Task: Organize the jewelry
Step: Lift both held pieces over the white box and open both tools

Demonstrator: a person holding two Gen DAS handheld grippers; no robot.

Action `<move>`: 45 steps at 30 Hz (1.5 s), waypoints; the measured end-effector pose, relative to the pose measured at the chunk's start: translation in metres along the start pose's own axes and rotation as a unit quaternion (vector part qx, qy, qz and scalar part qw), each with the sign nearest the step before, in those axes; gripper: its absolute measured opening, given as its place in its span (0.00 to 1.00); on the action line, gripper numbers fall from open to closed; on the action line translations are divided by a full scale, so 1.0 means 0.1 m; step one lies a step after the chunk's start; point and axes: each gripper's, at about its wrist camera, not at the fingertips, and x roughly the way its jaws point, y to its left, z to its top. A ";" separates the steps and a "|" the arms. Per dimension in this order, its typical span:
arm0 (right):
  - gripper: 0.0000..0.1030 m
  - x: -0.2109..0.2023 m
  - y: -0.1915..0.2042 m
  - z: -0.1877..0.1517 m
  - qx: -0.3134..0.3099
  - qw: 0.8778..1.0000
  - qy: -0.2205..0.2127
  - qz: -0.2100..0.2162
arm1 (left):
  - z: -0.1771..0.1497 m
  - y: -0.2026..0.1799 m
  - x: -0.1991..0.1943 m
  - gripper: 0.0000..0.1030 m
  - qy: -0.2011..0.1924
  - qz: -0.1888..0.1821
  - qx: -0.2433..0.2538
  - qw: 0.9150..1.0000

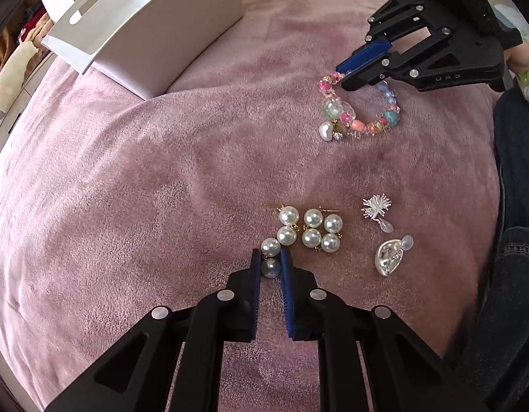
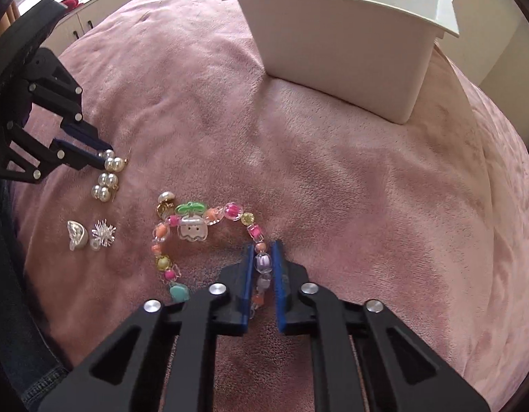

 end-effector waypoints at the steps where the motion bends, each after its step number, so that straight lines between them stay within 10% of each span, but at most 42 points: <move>1: 0.11 -0.02 -0.01 0.00 0.001 1.000 0.000 0.000 | 0.01 0.03 0.01 0.15 -0.001 0.002 -0.002 1.000; 15: 0.11 -0.48 -0.06 0.08 0.030 0.997 -0.072 0.021 | 0.08 0.72 -0.35 0.15 -0.050 0.072 -0.104 0.991; 45: 0.11 -1.78 0.36 0.59 0.002 0.969 -0.247 -0.019 | 0.57 0.17 -1.77 0.16 -0.225 0.148 -0.134 0.954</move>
